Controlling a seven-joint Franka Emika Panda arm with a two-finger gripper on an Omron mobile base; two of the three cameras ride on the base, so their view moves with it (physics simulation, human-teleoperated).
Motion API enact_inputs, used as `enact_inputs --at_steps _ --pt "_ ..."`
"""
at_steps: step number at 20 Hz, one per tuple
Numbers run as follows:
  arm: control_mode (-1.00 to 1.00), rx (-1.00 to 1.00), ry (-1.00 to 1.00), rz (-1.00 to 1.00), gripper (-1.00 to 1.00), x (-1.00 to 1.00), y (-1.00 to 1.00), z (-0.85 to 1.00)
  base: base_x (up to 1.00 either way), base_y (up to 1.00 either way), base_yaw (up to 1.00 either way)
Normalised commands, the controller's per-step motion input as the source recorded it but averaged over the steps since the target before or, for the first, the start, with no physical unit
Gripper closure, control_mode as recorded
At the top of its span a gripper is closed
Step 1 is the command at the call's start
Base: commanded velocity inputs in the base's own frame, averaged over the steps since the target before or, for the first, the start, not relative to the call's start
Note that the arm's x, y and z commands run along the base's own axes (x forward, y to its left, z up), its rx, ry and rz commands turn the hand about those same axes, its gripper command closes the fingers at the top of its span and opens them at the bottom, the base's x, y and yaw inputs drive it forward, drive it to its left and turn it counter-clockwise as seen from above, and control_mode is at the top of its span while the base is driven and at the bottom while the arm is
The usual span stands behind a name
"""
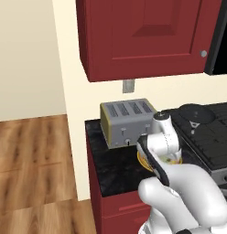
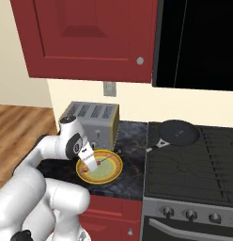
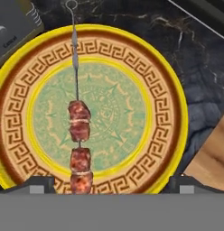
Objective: Place the cold items (sweet potato and peach) from the fridge in one tupperware on the dining counter. Place the warm items (hot dog and kebab skewer) in the stove area in another tupperware.
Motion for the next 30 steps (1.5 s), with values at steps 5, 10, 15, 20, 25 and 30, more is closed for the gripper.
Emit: enact_inputs --at_steps 5,10,15,20,25,30 --pt "-1.00 0.00 0.00 0.11 -1.00 0.38 0.00 -0.22 0.00 0.00 0.00" --pt "-1.00 0.00 0.00 0.03 -1.00 0.02 0.00 -0.39 0.00 0.00 0.00" --pt "-1.00 0.00 0.00 0.03 -1.00 0.06 0.00 -0.34 0.00 0.00 0.00" --pt "-1.00 0.00 0.00 0.02 -1.00 0.01 0.00 -0.40 0.00 0.00 0.00" --pt "-1.00 0.00 0.00 0.00 -1.00 0.02 0.00 -0.41 0.00 0.00 0.00" --pt "-1.00 -0.01 0.00 0.01 1.00 0.02 0.00 -0.12 0.00 0.00 0.00"
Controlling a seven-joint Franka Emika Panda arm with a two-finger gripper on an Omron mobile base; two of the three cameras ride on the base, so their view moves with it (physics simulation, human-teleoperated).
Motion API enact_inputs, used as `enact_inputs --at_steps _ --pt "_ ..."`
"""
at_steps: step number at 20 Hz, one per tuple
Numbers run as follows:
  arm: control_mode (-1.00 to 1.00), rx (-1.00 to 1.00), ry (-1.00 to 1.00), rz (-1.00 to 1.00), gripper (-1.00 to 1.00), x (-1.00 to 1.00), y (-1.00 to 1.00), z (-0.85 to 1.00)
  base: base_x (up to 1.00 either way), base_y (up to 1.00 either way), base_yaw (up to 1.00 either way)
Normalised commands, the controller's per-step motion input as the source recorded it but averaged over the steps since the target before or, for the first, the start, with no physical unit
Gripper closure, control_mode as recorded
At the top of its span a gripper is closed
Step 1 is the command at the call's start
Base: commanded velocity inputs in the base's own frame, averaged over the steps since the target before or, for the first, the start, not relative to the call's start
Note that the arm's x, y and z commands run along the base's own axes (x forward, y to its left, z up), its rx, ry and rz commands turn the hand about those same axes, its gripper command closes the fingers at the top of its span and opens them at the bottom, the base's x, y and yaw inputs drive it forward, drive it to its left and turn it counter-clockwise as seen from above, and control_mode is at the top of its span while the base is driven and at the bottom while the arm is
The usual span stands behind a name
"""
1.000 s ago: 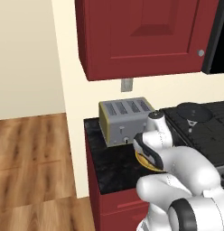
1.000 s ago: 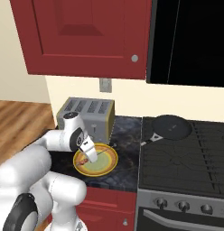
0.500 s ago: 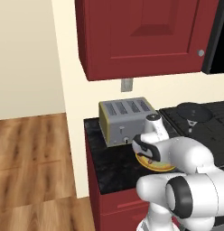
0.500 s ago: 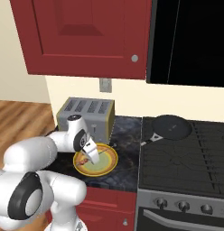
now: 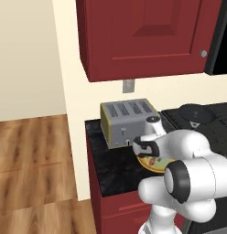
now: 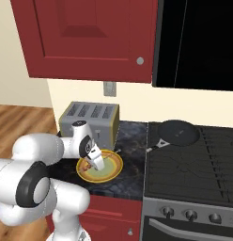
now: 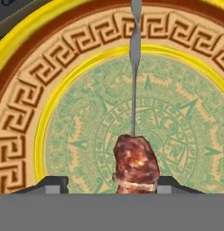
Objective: Place the cold items (sweet potato and peach) from the fridge in one tupperware on the dining counter. Place the warm items (hot dog and kebab skewer) in the stove area in another tupperware.
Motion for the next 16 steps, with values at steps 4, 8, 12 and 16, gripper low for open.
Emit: enact_inputs --at_steps 4,8,12,16 --pt "-1.00 0.03 -0.17 -0.05 1.00 -0.19 -0.16 0.01 0.00 0.00 0.00" --pt "-1.00 0.04 -0.27 -0.04 1.00 -0.51 -0.45 0.49 0.00 0.00 0.00" --pt "-1.00 0.00 -0.20 -0.02 1.00 -0.58 -0.37 0.98 0.00 0.00 0.00" --pt "-1.00 0.00 -0.12 -0.02 1.00 -0.56 -0.24 1.00 0.00 0.00 0.00"
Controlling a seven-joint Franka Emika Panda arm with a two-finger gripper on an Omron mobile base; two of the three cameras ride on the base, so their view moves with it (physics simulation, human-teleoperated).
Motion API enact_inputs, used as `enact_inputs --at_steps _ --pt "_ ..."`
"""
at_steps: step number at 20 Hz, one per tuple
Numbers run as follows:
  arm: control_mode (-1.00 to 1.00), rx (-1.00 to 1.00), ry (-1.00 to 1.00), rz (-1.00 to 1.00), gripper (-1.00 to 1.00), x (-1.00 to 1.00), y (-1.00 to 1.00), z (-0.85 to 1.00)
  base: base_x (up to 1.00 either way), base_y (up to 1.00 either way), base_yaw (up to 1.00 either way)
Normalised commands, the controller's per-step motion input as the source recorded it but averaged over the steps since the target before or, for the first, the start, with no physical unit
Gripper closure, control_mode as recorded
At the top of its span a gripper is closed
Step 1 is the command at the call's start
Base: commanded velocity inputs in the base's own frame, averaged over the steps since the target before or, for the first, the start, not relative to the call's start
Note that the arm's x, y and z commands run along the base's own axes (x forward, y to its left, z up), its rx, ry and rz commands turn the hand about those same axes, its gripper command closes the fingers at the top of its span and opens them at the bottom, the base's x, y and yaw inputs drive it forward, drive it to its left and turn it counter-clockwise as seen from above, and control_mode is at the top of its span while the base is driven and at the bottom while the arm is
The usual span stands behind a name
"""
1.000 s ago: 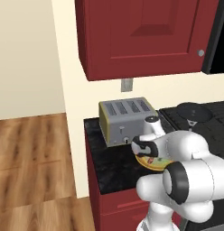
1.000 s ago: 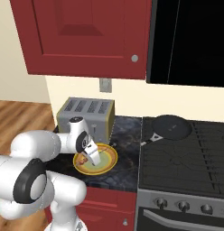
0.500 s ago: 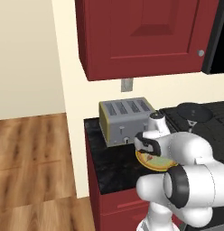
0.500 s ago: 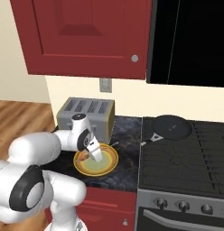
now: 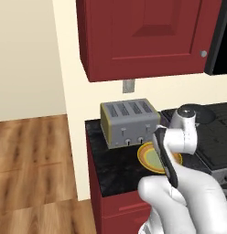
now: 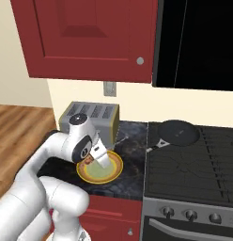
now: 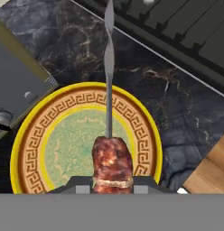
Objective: Place the cold items (sweet potato and peach) from the fridge in one tupperware on the dining counter. Place the warm items (hot dog and kebab skewer) in the stove area in another tupperware.
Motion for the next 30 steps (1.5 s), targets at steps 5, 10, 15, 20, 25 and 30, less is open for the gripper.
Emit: enact_inputs --at_steps 5,10,15,20,25,30 --pt "-1.00 -0.10 -0.05 0.01 1.00 -0.52 -0.07 1.00 0.00 0.00 0.00" --pt "-1.00 -0.26 0.00 0.09 1.00 -0.56 0.00 1.00 0.00 0.00 0.00" --pt "-1.00 -0.25 0.00 0.19 1.00 -0.69 -0.02 0.91 0.00 0.00 0.00" --pt "1.00 0.00 0.00 0.00 1.00 0.00 0.00 0.00 -0.79 0.00 0.54" --pt "1.00 0.00 0.00 0.00 1.00 0.00 0.00 0.00 -0.90 0.15 0.71" --pt "1.00 0.00 0.00 0.00 1.00 0.00 0.00 0.00 -0.55 0.20 1.00"
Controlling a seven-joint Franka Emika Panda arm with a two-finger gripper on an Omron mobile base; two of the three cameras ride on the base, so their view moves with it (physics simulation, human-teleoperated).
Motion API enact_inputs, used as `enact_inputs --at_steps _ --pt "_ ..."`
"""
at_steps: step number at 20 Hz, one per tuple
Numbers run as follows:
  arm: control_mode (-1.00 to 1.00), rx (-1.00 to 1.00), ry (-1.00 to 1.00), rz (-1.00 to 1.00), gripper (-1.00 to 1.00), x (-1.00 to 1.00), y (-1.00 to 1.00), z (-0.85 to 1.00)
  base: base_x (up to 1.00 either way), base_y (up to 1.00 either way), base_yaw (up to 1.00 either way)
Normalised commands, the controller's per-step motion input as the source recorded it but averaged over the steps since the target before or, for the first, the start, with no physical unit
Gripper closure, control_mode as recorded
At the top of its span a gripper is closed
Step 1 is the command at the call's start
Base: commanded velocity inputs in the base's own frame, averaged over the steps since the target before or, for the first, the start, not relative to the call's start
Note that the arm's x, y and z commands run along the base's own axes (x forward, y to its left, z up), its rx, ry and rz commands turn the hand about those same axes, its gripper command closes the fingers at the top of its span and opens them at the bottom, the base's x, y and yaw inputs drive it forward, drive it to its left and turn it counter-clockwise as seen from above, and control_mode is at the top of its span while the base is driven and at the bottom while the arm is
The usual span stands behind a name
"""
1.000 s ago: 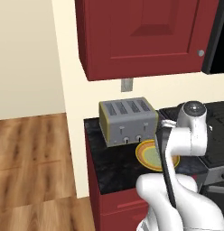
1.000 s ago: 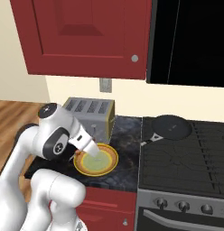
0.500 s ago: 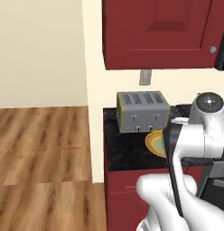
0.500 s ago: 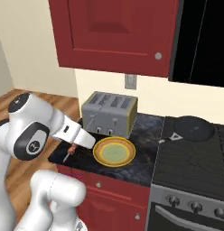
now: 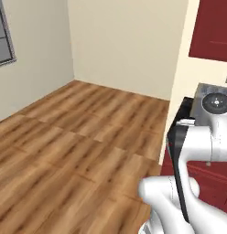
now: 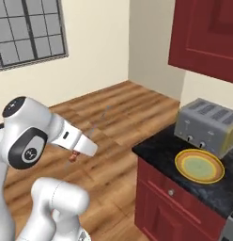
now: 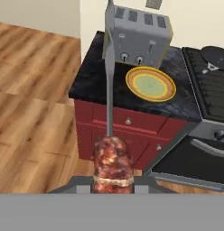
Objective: Place the cold items (sweet potato and peach) from the fridge in one tupperware on the dining counter. Place the warm items (hot dog and kebab skewer) in the stove area in another tupperware.
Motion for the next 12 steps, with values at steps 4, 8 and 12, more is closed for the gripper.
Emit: enact_inputs --at_steps 4,8,12 --pt "1.00 0.00 0.00 0.00 1.00 0.00 0.00 0.00 -0.53 0.22 0.99" --pt "1.00 0.00 0.00 0.00 1.00 0.00 0.00 0.00 -0.52 0.13 1.00" --pt "1.00 0.00 0.00 0.00 1.00 0.00 0.00 0.00 -0.53 0.16 0.95"
